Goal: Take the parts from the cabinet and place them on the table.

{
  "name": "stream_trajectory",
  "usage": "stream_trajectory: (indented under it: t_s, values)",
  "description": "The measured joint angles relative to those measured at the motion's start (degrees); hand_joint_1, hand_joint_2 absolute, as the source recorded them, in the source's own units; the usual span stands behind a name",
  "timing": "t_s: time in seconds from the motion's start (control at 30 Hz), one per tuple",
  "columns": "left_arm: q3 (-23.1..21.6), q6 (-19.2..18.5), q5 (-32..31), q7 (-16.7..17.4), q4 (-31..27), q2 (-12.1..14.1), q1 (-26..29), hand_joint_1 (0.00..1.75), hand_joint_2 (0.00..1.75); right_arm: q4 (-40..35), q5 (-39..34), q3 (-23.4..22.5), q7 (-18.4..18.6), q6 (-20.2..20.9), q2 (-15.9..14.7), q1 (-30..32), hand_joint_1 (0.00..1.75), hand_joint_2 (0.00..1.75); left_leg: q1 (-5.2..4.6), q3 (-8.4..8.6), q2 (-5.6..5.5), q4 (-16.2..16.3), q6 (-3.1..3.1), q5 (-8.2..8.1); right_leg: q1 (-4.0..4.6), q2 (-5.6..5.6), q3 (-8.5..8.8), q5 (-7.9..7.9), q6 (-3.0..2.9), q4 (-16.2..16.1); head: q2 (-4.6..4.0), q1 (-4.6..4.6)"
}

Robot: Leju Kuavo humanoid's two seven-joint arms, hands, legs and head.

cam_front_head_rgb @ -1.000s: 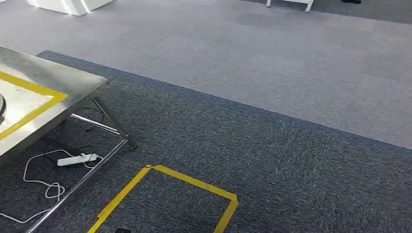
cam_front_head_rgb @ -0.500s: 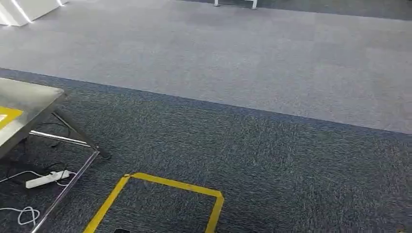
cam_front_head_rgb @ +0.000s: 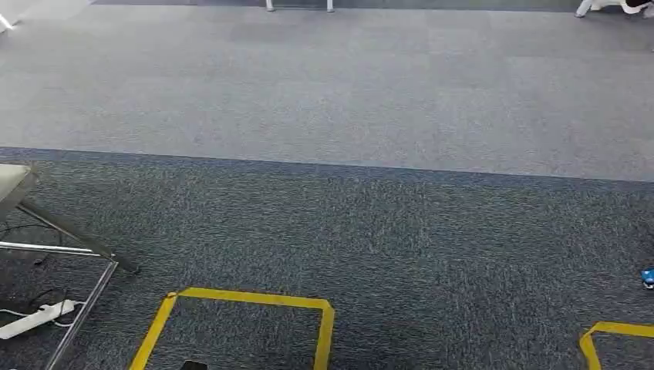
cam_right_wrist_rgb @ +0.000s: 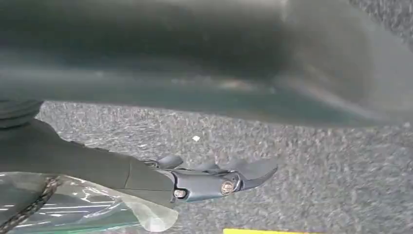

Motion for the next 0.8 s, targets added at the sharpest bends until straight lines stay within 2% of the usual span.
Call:
stream_trajectory:
  t_s: [0.03,0.07,0.1,0.13,0.17,0.2,0.23,0.27,0.3,0.33,0.37,0.4,0.5,0.53,0.57,0.6,0.63,0.67,0.7,0.73,0.77,0.8]
  values:
    - [0.02,-0.02,-0.04,0.00,0.00,0.00,-0.03,0.00,0.00,0.00,0.07,0.00,-0.02,0.00,0.07,0.15,0.00,0.00,0.26,-0.03,-1.77,0.61,-0.58,-0.75,-0.37,0.57,0.49,0.18,-0.41,-0.20,0.00,-0.04]
    - [0.02,-0.04,-0.11,-0.02,0.00,-0.02,-0.08,0.00,0.00,0.00,0.22,0.00,-0.07,-0.04,0.13,0.14,0.00,0.00,0.33,-1.10,-4.56,3.11,-0.76,-2.66,-0.43,1.16,0.51,0.17,-0.62,-0.19,0.00,-0.44]
    - [0.04,-0.07,-0.13,-0.02,0.00,-0.02,-0.04,0.00,0.00,-0.02,0.24,-0.04,-0.09,-0.20,0.11,0.02,0.00,0.00,0.44,-2.96,-5.81,7.36,-0.81,-5.02,-0.38,1.79,0.50,0.19,-0.83,-0.18,0.00,-0.61]
    - [0.09,-0.07,-0.18,-0.02,0.00,-0.02,0.03,0.00,0.00,-0.02,0.35,-0.07,-0.11,-0.22,0.13,-0.09,0.00,0.00,0.52,-5.34,-6.50,12.51,-0.82,-7.35,-0.24,2.50,0.46,0.20,-0.94,-0.17,0.00,-0.57]
    - [0.15,-0.09,-0.20,-0.02,0.00,0.00,0.15,0.00,0.00,-0.02,0.42,-0.09,-0.13,-0.24,0.13,-0.24,0.00,0.00,0.50,-7.63,-6.80,17.20,-0.72,-8.81,-0.09,3.41,0.47,0.19,-1.04,-0.16,0.00,-0.61]
    - [0.20,-0.07,-0.20,-0.02,0.00,0.02,0.21,0.00,0.00,-0.02,0.48,-0.11,-0.13,-0.26,0.13,-0.23,0.00,0.00,0.47,-8.94,-6.94,19.54,-0.50,-8.93,0.04,4.32,0.55,0.19,-1.05,-0.16,0.00,-0.61]
    - [0.22,-0.07,-0.20,-0.02,0.00,0.04,0.29,0.00,0.00,-0.02,0.55,-0.13,-0.13,-0.28,0.13,-0.11,0.00,0.00,0.40,-8.89,-7.02,18.81,-0.22,-7.43,0.15,5.21,0.71,0.18,-1.06,-0.15,0.00,-0.57]
    - [0.28,-0.09,-0.20,-0.02,0.00,0.02,0.32,0.00,0.00,-0.02,0.57,-0.17,-0.15,-0.28,0.13,-0.04,0.00,0.00,0.33,-7.73,-7.21,15.52,0.13,-4.68,0.25,6.12,0.86,0.18,-1.06,-0.14,0.00,-0.63]
    - [0.39,-0.09,-0.22,-0.02,0.00,0.04,0.27,0.00,0.00,-0.02,0.63,-0.22,-0.20,-0.28,0.20,-0.04,0.00,0.00,0.25,-5.75,-7.79,10.50,0.56,-1.52,0.29,6.97,1.08,0.18,-1.05,-0.13,0.00,-0.57]
    - [0.48,-0.09,-0.30,-0.02,0.00,0.04,0.22,0.00,0.00,-0.02,0.72,-0.26,-0.33,-0.31,0.22,-0.03,0.00,0.00,0.15,-3.60,-9.60,5.11,0.99,1.45,0.24,7.63,1.20,0.17,-1.03,-0.13,0.00,-0.59]
    - [0.63,-0.09,-0.41,-0.04,0.00,0.11,0.21,0.00,0.00,-0.02,0.87,-0.33,-0.46,-0.33,0.31,-0.18,0.00,0.00,0.14,-2.56,-12.45,2.29,1.38,1.54,0.42,8.21,1.04,0.11,-0.90,0.06,0.00,-0.48]
    - [0.70,-0.11,-0.52,-0.13,0.00,0.09,0.18,0.00,0.00,-0.02,0.96,-0.37,-0.61,-0.46,0.33,-0.37,0.00,0.00,0.25,-2.37,-12.07,0.94,1.21,1.30,0.29,9.05,0.49,0.19,-0.63,0.27,0.00,-0.55]
    - [0.79,-0.11,-0.52,-0.18,0.00,0.09,0.03,0.00,0.00,-0.02,1.07,-0.50,-0.68,-0.48,0.35,0.22,0.00,0.00,0.03,-2.35,-10.78,0.88,1.58,1.46,-0.08,10.65,-0.30,0.55,0.45,-0.03,0.00,-0.55]
    - [0.79,-0.13,-0.52,-0.17,0.00,-0.07,0.01,0.00,0.00,-0.04,1.07,-0.52,-0.68,-0.50,0.31,0.38,0.00,0.00,0.56,-1.92,-9.74,-0.05,1.93,1.94,-0.07,10.16,-0.73,0.09,0.57,0.73,0.00,-0.57]
    - [0.81,-0.13,-0.55,-0.24,0.00,-0.04,-0.04,0.00,0.00,-0.04,1.09,-0.52,-0.74,-0.57,0.33,0.37,0.00,0.00,0.40,-1.68,-9.21,-0.40,2.12,1.95,0.29,7.17,-1.58,-1.34,0.80,2.59,0.00,-0.23]
    - [0.85,-0.15,-0.55,-0.31,0.00,-0.07,-0.01,0.00,0.00,-0.04,1.11,-0.52,-0.76,-0.57,0.35,0.19,0.00,0.00,0.33,-1.68,-8.36,-0.38,2.30,1.98,0.24,5.16,-3.69,-3.60,1.09,6.58,0.00,0.09]
    - [0.90,-0.20,-0.55,-0.33,0.00,-0.09,0.06,0.00,0.00,-0.04,1.18,-0.52,-0.79,-0.57,0.35,-0.05,0.00,0.00,0.24,-1.68,-7.51,-0.35,2.37,1.91,0.10,4.13,-6.00,-5.65,1.29,11.17,0.00,0.13]
    - [0.94,-0.24,-0.59,-0.33,0.00,-0.09,0.17,0.00,0.00,-0.04,1.20,-0.52,-0.83,-0.57,0.35,-0.18,0.00,0.00,0.15,-1.69,-6.50,-0.34,2.40,1.80,-0.09,3.59,-8.32,-7.29,1.53,15.56,0.00,0.11]
    - [1.01,-0.26,-0.61,-0.33,0.00,-0.02,0.16,0.00,0.00,-0.04,1.22,-0.52,-0.85,-0.59,0.35,-0.12,0.00,0.00,0.12,-1.67,-5.76,-0.30,2.38,1.69,-0.23,3.37,-9.56,-7.62,1.71,17.84,0.00,0.09]
    - [1.05,-0.28,-0.63,-0.33,0.00,-0.02,0.15,0.00,0.00,-0.04,1.35,-0.52,-0.87,-0.59,0.35,0.04,0.00,0.00,0.14,-1.56,-5.06,-0.29,2.30,1.54,-0.33,3.20,-9.34,-6.62,1.84,17.34,0.00,0.15]
    - [1.07,-0.31,-0.72,-0.33,0.00,-0.02,0.10,0.00,0.00,-0.04,1.42,-0.55,-0.90,-0.63,0.35,0.21,0.00,0.00,0.16,-1.37,-4.42,-0.29,2.19,1.36,-0.48,2.93,-7.60,-4.33,1.92,13.99,0.00,0.13]
    - [1.07,-0.37,-0.81,-0.33,0.00,-0.07,0.09,0.00,0.00,-0.04,1.55,-0.55,-0.92,-0.66,0.35,0.27,0.00,0.00,0.19,-1.10,-3.83,-0.25,2.01,1.13,-0.58,2.31,-4.96,-1.80,1.92,9.08,0.00,0.13]
